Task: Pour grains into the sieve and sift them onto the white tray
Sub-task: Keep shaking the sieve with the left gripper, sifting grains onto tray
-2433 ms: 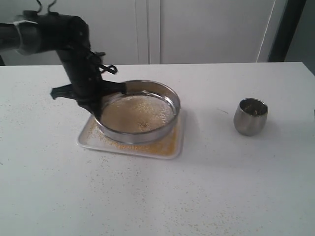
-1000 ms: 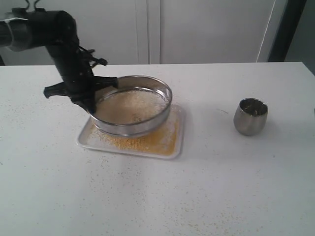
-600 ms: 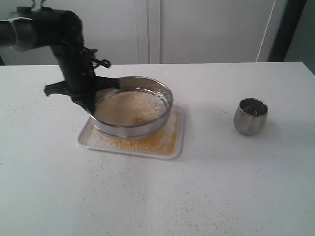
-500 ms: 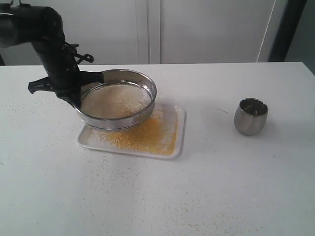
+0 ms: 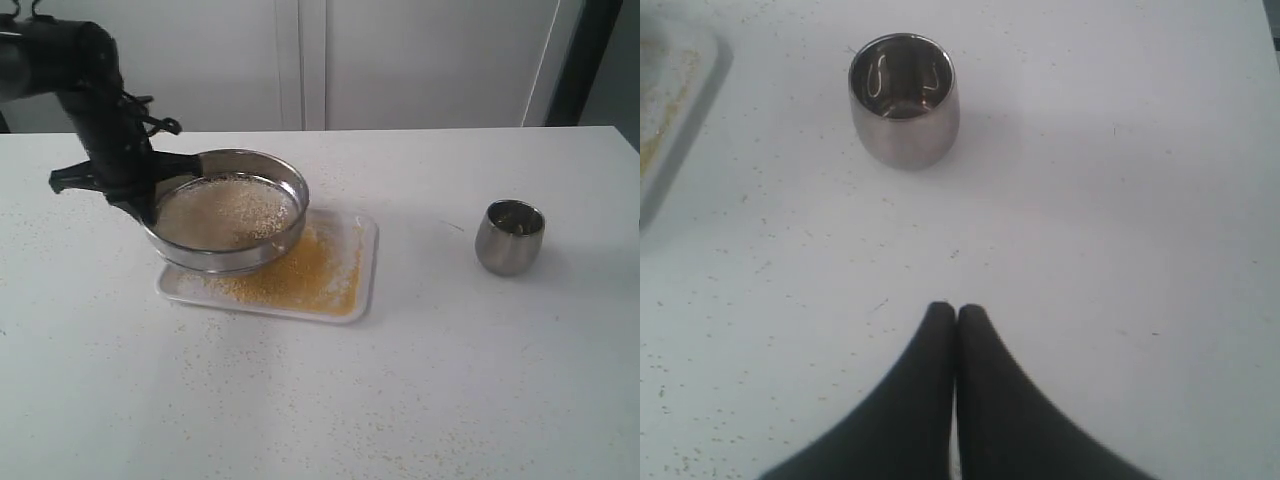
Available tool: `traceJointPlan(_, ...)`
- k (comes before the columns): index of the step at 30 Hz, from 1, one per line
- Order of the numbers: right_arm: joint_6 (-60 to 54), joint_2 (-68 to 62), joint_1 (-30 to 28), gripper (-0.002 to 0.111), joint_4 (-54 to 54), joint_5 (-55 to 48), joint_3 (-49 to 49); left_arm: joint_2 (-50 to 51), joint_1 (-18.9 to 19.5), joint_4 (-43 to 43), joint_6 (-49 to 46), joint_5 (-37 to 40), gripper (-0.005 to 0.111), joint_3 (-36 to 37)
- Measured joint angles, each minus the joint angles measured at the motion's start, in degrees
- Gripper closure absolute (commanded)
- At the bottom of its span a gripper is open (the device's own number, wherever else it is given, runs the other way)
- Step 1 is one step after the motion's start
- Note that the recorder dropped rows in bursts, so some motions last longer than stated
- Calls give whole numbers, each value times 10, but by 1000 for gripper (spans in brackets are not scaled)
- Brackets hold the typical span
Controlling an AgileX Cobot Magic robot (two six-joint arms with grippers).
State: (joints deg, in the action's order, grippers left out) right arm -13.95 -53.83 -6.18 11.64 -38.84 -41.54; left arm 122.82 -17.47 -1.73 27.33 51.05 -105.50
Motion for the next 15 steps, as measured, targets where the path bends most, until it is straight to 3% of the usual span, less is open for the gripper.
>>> traceJointPlan(4,0,0,0,108,0,0,0,5,-61,21,-25,-17,107,4)
traceJointPlan(6,0,0,0,108,0,0,0,-1,-69,-2,-13,13,107,2)
traceJointPlan(9,0,0,0,108,0,0,0,-17,-37,-24,26,44,107,-1)
traceJointPlan(12,0,0,0,108,0,0,0,-25,0,4,9,18,107,0)
traceJointPlan(15,0,0,0,108,0,0,0,-21,-16,34,-27,-13,107,8)
